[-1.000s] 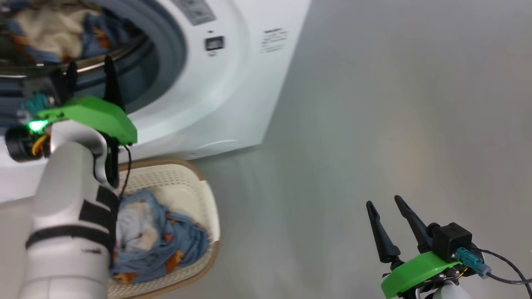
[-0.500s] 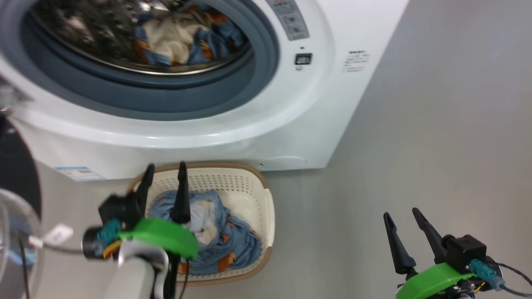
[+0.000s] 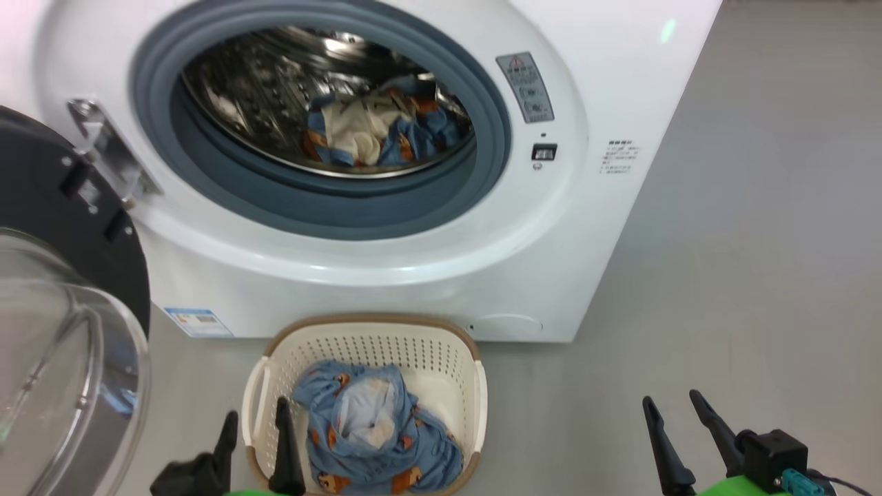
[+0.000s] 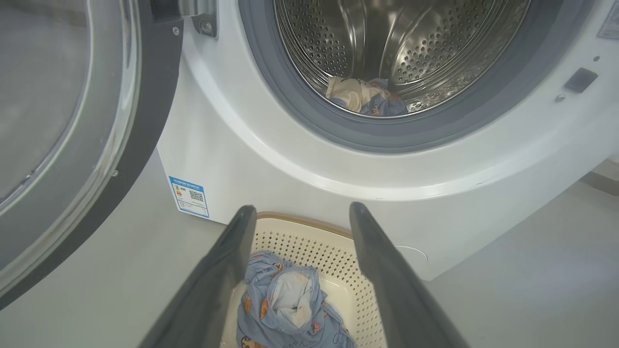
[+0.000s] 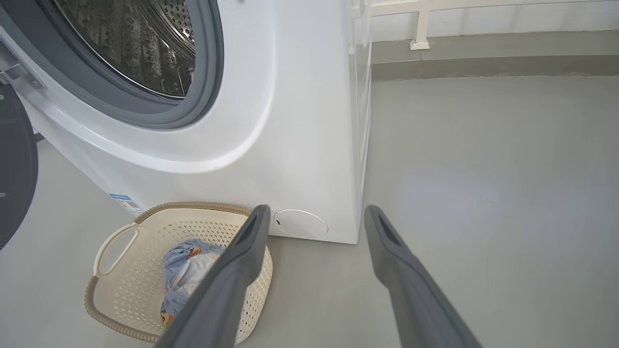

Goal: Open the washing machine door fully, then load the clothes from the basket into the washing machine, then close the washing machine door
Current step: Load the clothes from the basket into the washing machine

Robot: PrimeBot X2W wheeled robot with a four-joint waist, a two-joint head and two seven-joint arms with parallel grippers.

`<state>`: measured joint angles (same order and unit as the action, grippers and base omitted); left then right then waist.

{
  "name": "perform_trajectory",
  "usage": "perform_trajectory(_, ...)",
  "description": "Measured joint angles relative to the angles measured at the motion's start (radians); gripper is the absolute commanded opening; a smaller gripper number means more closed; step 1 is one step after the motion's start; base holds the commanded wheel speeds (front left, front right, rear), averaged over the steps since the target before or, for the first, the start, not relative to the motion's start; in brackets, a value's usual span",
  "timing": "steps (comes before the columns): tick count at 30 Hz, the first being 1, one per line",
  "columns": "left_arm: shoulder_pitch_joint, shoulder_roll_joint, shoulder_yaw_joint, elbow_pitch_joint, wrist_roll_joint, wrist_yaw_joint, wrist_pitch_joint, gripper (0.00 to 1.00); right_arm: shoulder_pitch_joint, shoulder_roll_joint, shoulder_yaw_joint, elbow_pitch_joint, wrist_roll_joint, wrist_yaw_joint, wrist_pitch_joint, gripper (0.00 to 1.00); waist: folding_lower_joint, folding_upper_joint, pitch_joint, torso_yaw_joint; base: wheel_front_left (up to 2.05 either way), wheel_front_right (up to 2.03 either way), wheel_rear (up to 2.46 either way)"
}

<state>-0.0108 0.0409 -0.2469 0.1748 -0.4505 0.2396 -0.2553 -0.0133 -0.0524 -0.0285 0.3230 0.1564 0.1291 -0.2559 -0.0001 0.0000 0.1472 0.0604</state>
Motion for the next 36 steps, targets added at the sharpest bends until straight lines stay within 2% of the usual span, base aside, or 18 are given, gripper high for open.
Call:
perform_trajectory(9,0.104,0.001,0.019,-0.018,0.007,0.003,0.000,1.00,0.051,0.003,-0.006,0.010,-0.001,0.000,0.000,1.00,0.0000,0.0000,-0.100,0.009,0.00,0.00,0.00)
perform_trajectory(15,0.139,0.003,0.043,-0.027,0.019,0.002,0.000,1.00,0.076,0.009,-0.014,0.011,-0.001,0.000,0.000,1.00,0.0000,0.0000,-0.155,-0.010,0.00,0.00,0.00)
perform_trajectory(36,0.158,0.004,0.051,-0.041,0.028,0.002,0.000,1.00,0.080,0.011,-0.018,0.009,0.004,0.000,0.000,1.00,0.0000,0.0000,-0.189,-0.054,0.00,0.00,0.00)
